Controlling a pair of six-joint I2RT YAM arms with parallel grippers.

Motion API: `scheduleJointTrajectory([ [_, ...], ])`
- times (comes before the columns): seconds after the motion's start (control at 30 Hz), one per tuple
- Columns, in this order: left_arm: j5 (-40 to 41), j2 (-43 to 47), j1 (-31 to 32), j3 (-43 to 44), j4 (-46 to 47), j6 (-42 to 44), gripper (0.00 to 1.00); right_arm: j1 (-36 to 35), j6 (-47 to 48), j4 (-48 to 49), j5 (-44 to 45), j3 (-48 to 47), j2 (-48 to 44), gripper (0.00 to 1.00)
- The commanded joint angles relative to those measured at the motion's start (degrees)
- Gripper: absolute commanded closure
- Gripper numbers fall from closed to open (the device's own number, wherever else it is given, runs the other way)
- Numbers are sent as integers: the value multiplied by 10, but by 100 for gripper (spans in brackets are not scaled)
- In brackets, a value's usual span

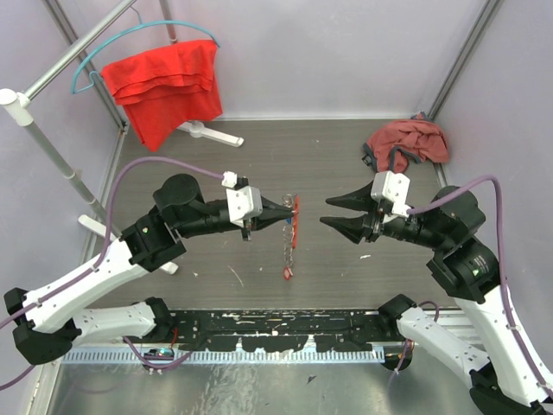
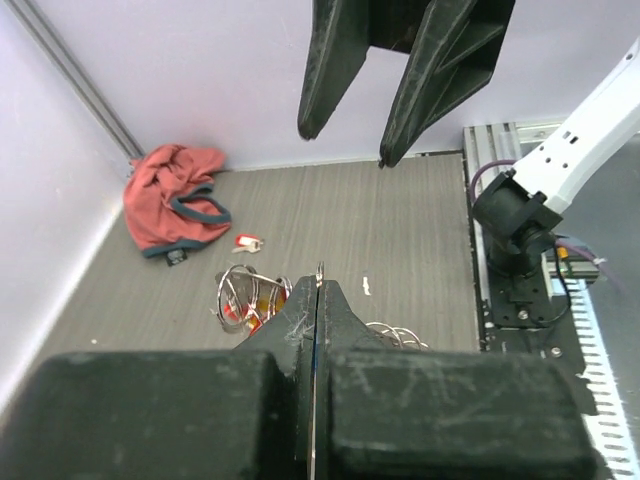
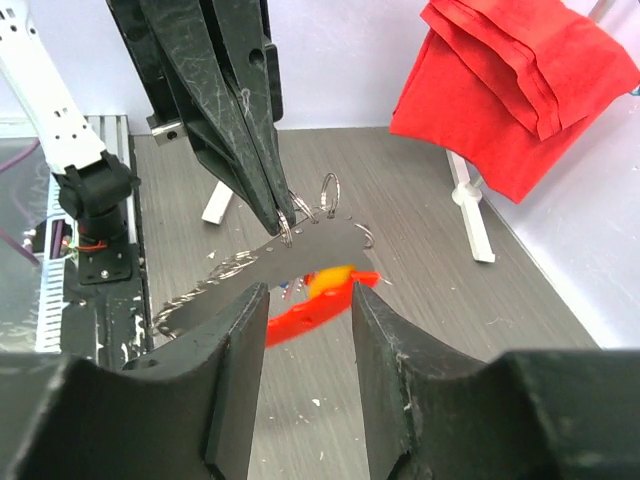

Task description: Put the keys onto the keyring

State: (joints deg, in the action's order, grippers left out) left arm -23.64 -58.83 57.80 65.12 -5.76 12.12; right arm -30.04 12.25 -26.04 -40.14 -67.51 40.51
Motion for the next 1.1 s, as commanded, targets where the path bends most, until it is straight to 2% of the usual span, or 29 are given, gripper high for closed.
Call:
scheduleJointTrajectory([
  [0.0, -29, -8, 2, 38, 1, 109, 100, 0, 56, 24, -27, -26, 18, 54],
  [0.2, -72, -5, 2, 34, 7, 245, 100, 0, 139, 31, -67, -32, 39, 55],
  [0.33, -77, -6, 2, 38, 4, 293, 100, 0, 205, 36, -86, -15, 53, 58],
  [0.6, -85, 0, 2, 28, -16, 414, 100, -2, 271, 69, -117, 15, 49, 62],
  [0.77, -84, 1, 1, 20, 0, 453, 100, -9, 325, 59, -102, 26, 41, 63],
  [1.07, -107, 5, 2, -25, 145, 425, 100, -15, 319, 118, -108, 41, 31, 68],
])
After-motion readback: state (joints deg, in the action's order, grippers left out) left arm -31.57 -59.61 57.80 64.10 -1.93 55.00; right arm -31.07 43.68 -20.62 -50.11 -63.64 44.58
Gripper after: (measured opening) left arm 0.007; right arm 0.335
